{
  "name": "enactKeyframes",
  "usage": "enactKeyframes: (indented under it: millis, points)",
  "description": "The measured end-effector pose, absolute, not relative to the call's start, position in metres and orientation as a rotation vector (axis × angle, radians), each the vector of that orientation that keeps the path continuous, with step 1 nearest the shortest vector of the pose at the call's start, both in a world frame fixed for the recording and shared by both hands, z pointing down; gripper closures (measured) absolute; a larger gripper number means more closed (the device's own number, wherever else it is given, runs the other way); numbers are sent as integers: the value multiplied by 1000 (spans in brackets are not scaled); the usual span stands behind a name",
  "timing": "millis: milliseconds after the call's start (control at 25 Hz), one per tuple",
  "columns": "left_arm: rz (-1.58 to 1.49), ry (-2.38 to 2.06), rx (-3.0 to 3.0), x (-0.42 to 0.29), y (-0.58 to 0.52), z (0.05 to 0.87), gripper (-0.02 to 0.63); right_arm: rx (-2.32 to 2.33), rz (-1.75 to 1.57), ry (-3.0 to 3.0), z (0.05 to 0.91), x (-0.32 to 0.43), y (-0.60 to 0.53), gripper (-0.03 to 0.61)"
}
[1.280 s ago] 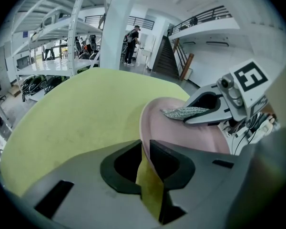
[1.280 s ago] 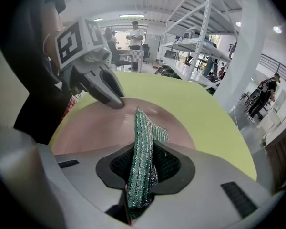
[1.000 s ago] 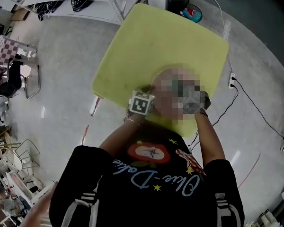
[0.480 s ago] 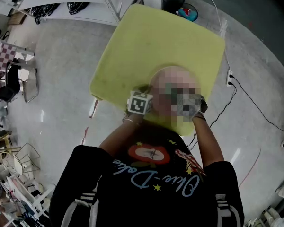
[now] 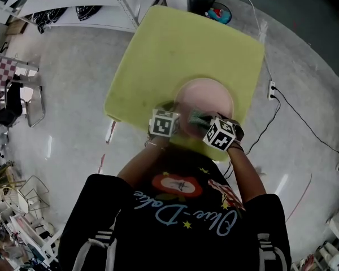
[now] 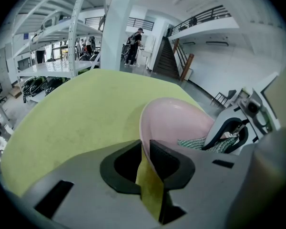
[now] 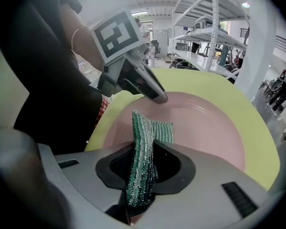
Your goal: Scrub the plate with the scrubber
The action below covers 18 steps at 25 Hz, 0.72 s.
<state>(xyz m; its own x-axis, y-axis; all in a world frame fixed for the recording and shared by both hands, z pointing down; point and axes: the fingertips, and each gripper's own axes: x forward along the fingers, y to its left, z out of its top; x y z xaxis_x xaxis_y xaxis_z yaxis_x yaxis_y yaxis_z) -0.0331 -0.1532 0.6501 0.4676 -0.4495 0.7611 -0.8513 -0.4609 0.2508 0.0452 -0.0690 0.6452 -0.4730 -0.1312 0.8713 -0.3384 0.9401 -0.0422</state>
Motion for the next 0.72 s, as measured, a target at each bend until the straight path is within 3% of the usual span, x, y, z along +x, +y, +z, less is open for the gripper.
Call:
enactKeyframes:
  millis: [360,720]
  points:
    - [806,-1073,2073,-32,-154,652,568,273,303,-2123,640,39,-50,503]
    - [807,-1082,2073,-28,-151,657,568,529,272,-2212,617,69,-100,511]
